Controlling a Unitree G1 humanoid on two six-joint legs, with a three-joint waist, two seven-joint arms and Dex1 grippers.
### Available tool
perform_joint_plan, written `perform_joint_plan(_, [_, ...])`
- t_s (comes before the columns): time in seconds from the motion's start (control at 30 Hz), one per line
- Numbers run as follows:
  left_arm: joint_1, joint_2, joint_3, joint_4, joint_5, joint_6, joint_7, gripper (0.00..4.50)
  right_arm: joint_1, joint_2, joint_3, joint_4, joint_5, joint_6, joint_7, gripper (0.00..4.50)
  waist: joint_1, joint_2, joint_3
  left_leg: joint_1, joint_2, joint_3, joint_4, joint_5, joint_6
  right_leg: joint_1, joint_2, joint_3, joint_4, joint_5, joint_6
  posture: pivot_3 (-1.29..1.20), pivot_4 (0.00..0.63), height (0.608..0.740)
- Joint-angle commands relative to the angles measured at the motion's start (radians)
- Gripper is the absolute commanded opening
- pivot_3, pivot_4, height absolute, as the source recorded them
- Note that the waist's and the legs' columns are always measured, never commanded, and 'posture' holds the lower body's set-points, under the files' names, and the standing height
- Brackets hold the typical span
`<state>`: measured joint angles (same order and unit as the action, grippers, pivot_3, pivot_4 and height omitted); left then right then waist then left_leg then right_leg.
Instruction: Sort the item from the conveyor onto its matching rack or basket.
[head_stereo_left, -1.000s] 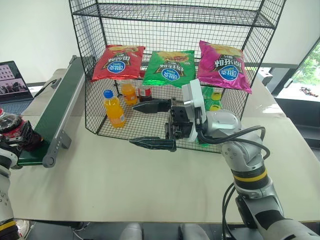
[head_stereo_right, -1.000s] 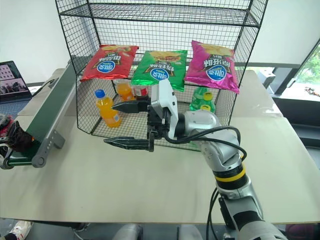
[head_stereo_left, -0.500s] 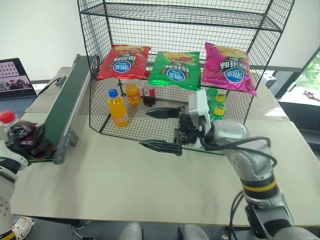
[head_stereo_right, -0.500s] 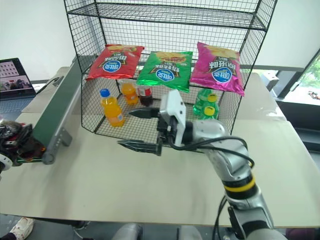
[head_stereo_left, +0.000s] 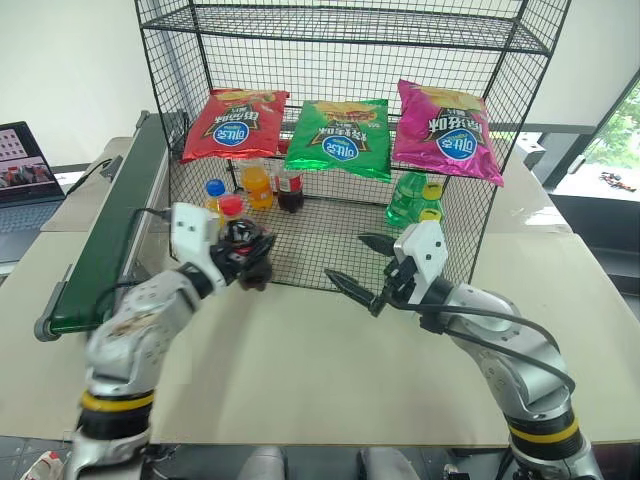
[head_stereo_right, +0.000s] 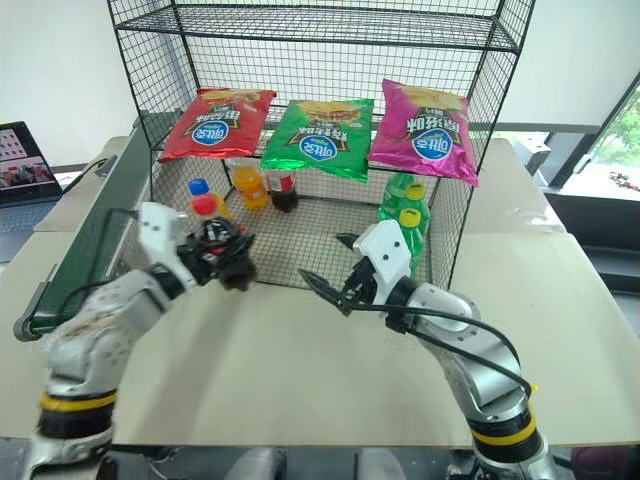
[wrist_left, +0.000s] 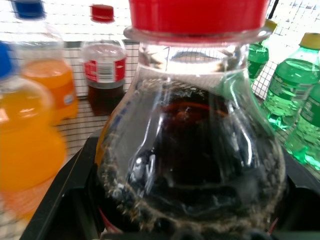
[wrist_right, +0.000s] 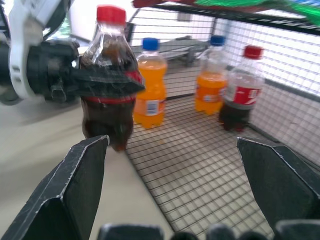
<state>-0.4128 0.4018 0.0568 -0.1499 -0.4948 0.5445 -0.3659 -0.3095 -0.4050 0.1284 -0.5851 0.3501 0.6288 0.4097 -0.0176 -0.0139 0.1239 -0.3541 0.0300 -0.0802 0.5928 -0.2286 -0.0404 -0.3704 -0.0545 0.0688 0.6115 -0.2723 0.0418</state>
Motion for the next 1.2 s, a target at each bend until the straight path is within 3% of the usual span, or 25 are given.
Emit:
perform_joint_plan(0.03, [-0.115,-0.054,-0.015,0.175,0.096,-0.185,-0.019,3.10,0.000,0.030,0.008,-0.044,-0.066,0.002,-0.084,4.50,0.000,0.000,0.000,0.000,0.000,0.000,0.000,0.000,0.000,0.000,0.000,0.000,0.000,0.000,0.000,0.00,0.150,0.738])
perform_joint_plan(0.43, [-0.309,-0.214,-0.056,0.651,0.253,-0.515,-0.065,3.10,-0.008,0.129,0.063,-0.025,-0.166,0.036,-0.196,4.50,0.004,0.000,0.000,-0.001,-0.001,0.000,0.000,0.000,0.000,0.000,0.000,0.000,0.000,0.000,0.000,0.00,0.150,0.738])
perform_joint_plan(0.53, [-0.326,-0.226,-0.050,0.725,0.271,-0.573,-0.084,4.43,-0.008,0.132,0.054,-0.024,-0.165,0.040,-0.191,4.50,0.004,0.000,0.000,-0.001,-0.001,0.000,0.001,0.000,0.000,0.000,0.000,0.000,0.000,0.000,0.001,0.00,0.150,0.738])
perform_joint_plan(0.67, [-0.320,-0.224,-0.039,0.730,0.268,-0.590,-0.109,4.49,-0.010,0.129,0.044,-0.017,-0.161,0.038,-0.181,4.50,0.001,0.000,0.000,-0.001,-0.001,0.000,0.001,0.000,0.000,0.001,0.000,0.000,0.000,0.000,0.001,0.00,0.150,0.738])
perform_joint_plan(0.77, [-0.289,-0.214,-0.037,0.676,0.257,-0.564,-0.129,4.49,-0.007,0.131,0.043,-0.015,-0.161,0.035,-0.176,4.50,0.001,0.000,0.000,0.000,-0.001,0.000,0.001,0.000,0.000,0.001,0.000,0.000,0.000,0.000,0.001,0.00,0.150,0.738])
perform_joint_plan(1.2, [0.114,-0.060,0.049,-0.039,0.139,-0.142,-0.087,4.49,0.106,0.107,-0.007,0.007,-0.139,-0.041,-0.110,4.50,0.002,0.001,-0.001,0.000,0.000,-0.001,0.002,0.000,0.000,0.001,-0.001,0.000,0.002,-0.001,0.001,0.00,0.150,0.738])
